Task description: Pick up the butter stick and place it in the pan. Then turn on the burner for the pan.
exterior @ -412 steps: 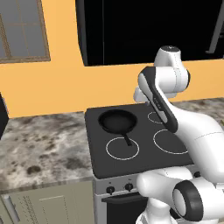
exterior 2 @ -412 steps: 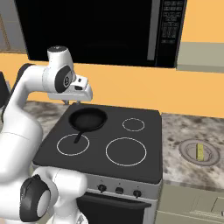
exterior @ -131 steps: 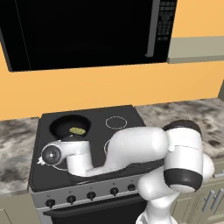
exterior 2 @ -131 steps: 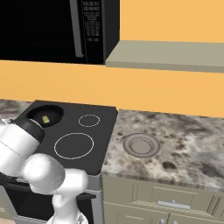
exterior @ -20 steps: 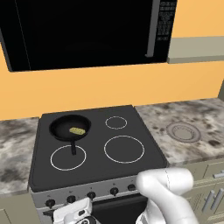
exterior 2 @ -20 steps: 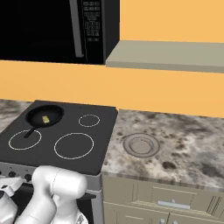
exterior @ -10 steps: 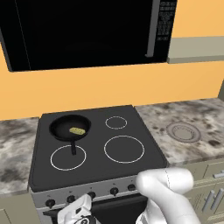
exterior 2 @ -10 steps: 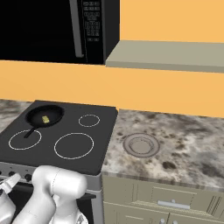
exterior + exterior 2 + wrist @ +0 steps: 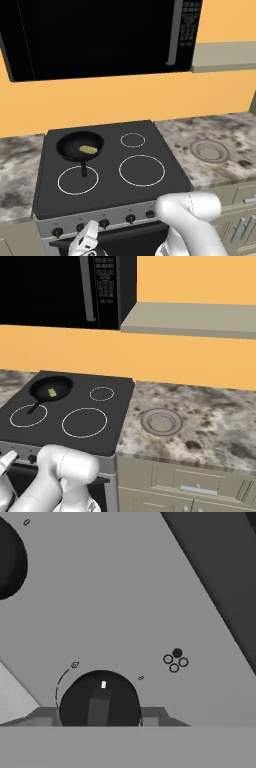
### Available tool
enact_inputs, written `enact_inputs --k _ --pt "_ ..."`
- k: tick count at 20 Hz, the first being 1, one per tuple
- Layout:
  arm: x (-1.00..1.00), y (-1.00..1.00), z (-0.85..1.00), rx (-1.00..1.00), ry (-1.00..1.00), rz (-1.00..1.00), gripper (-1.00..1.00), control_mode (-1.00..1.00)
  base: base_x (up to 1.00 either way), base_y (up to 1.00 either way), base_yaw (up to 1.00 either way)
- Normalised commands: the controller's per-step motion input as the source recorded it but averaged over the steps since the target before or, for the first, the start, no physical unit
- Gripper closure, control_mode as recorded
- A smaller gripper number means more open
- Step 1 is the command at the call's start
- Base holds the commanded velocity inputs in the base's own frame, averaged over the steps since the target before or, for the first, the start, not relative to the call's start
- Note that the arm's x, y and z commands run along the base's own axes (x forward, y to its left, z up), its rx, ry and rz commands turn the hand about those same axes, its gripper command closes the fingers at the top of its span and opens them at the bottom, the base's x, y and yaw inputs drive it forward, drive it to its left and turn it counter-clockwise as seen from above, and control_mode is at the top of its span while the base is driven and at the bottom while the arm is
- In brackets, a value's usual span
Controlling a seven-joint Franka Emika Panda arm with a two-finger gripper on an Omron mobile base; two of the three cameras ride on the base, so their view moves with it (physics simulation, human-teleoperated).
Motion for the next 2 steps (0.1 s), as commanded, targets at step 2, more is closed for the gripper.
enact_inputs --k 2 --pt "-0.32 0.06 -0.1 -0.29 0.0 -0.04 1.0 -1.0 0.0 0.0 0.0"
